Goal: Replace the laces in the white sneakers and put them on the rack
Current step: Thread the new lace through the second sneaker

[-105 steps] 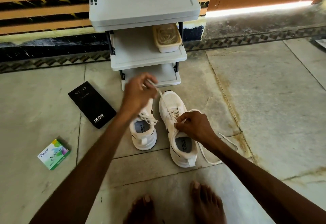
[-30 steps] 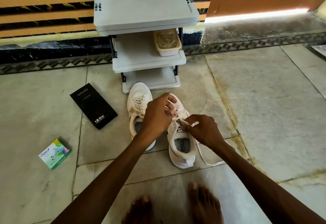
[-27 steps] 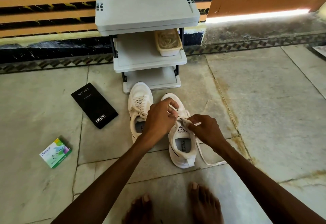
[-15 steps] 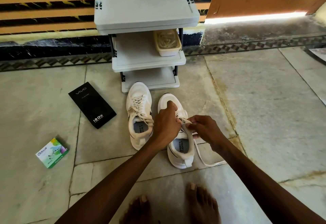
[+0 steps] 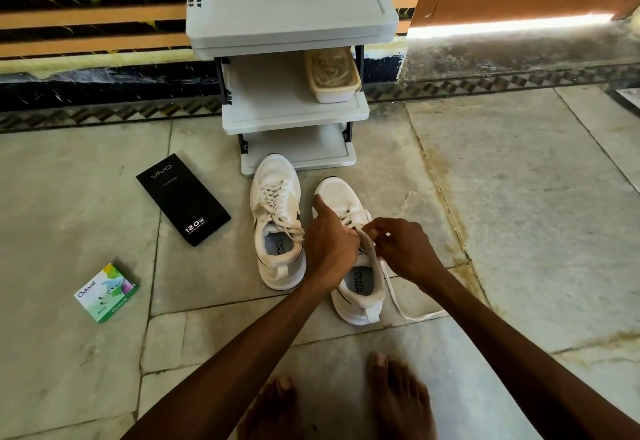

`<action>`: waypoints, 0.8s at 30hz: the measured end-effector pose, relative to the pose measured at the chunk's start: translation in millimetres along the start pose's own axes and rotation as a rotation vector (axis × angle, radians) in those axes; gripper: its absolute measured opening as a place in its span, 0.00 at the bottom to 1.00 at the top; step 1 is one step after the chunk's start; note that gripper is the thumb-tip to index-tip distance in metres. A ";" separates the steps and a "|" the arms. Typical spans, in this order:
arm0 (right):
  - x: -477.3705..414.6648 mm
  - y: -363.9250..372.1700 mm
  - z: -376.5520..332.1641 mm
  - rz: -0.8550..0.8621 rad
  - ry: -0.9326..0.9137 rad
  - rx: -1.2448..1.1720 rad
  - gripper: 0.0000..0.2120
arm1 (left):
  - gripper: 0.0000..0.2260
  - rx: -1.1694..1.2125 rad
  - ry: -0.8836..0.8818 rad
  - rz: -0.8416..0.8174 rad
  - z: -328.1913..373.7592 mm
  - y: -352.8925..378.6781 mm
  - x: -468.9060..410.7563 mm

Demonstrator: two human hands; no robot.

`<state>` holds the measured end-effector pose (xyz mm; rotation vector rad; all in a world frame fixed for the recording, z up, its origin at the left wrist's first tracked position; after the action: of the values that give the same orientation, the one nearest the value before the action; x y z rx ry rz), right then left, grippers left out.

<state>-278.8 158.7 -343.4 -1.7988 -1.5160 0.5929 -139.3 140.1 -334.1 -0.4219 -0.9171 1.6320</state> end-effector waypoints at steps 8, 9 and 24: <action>0.2 0.6 -22.5 0.077 -0.210 0.155 0.04 | 0.44 0.119 -0.196 -0.230 -15.0 10.5 -14.0; -1.6 1.1 -23.3 0.070 -0.211 0.162 0.04 | 0.45 0.147 -0.214 -0.267 -15.4 11.2 -14.6; -15.0 4.5 -25.5 0.020 -0.280 0.126 0.11 | 0.47 0.277 -0.202 -0.452 -14.2 16.6 -12.4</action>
<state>-260.5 138.1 -331.6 -1.6893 -1.6043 0.9615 -136.8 132.7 -357.9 0.1391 -0.8448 1.3673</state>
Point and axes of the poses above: each hand's wrist, its own x-axis away from the middle knuckle, its own y-axis out of the palm, z = x × y, the point moved 7 cm from there along -x, towards the middle knuckle, and after that the axes turned 14 degrees about z, right-handed, at the moved point
